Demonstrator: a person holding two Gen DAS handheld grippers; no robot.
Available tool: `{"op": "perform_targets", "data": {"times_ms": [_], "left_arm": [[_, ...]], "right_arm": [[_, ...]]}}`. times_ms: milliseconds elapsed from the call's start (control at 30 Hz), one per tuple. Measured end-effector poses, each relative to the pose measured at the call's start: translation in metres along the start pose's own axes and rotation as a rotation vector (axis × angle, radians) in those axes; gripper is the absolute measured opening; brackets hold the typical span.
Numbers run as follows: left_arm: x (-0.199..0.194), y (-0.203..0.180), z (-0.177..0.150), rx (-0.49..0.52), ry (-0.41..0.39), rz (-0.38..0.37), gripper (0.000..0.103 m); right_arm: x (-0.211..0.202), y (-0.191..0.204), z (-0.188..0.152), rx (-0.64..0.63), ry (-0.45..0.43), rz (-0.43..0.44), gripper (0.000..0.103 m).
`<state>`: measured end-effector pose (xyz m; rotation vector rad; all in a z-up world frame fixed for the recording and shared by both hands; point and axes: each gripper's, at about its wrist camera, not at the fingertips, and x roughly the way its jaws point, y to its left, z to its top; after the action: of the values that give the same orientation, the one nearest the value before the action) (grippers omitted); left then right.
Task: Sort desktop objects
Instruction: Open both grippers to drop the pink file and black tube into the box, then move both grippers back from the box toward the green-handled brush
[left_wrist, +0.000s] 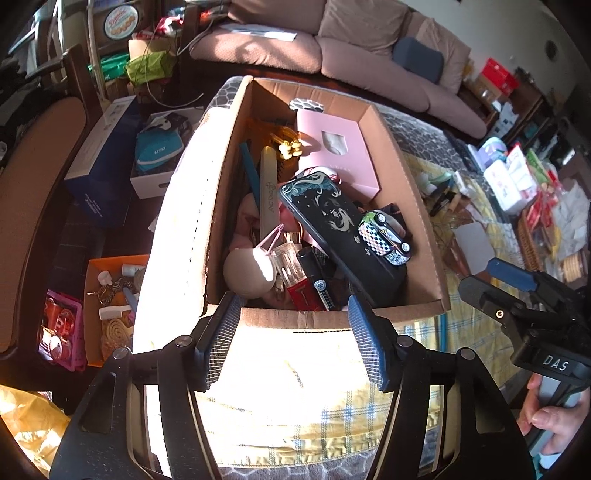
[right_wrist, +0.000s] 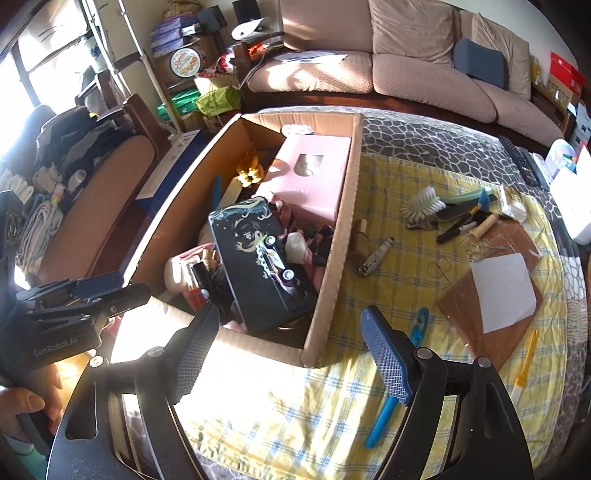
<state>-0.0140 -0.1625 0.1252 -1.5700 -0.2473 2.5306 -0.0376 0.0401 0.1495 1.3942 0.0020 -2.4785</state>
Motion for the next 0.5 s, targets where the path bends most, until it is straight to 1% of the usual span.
{"op": "perform_targets", "data": {"times_ms": [33,67,100,200,233,300,433,500], "left_arm": [[0.000,-0.002,-0.003,0.005,0.000,0.000,0.077],[-0.002,-0.004,-0.006,0.009,-0.009,-0.002,0.089],[-0.004,-0.006,-0.009,0.013,-0.022,-0.001,0.089],[-0.004,-0.011,-0.016,0.023,-0.027,0.010,0.089],[-0.005,-0.013,-0.018,0.025,-0.028,0.009,0.089],[-0.006,-0.017,-0.021,0.032,-0.034,0.012,0.089],[-0.011,-0.029,-0.028,0.056,-0.055,0.023,0.094],[-0.013,-0.036,-0.031,0.074,-0.061,0.030,0.095]], "right_arm": [[-0.002,-0.003,-0.003,0.002,-0.004,-0.012,0.084],[-0.004,-0.005,-0.006,0.002,-0.011,-0.028,0.085],[-0.007,-0.006,-0.010,-0.001,-0.020,-0.046,0.086],[-0.014,-0.008,-0.020,-0.016,-0.050,-0.079,0.092],[-0.015,-0.009,-0.024,-0.021,-0.053,-0.087,0.095],[-0.017,-0.010,-0.029,-0.028,-0.054,-0.099,0.097],[-0.022,-0.014,-0.037,-0.017,-0.073,-0.099,0.103],[-0.023,-0.017,-0.040,-0.003,-0.077,-0.092,0.102]]}}
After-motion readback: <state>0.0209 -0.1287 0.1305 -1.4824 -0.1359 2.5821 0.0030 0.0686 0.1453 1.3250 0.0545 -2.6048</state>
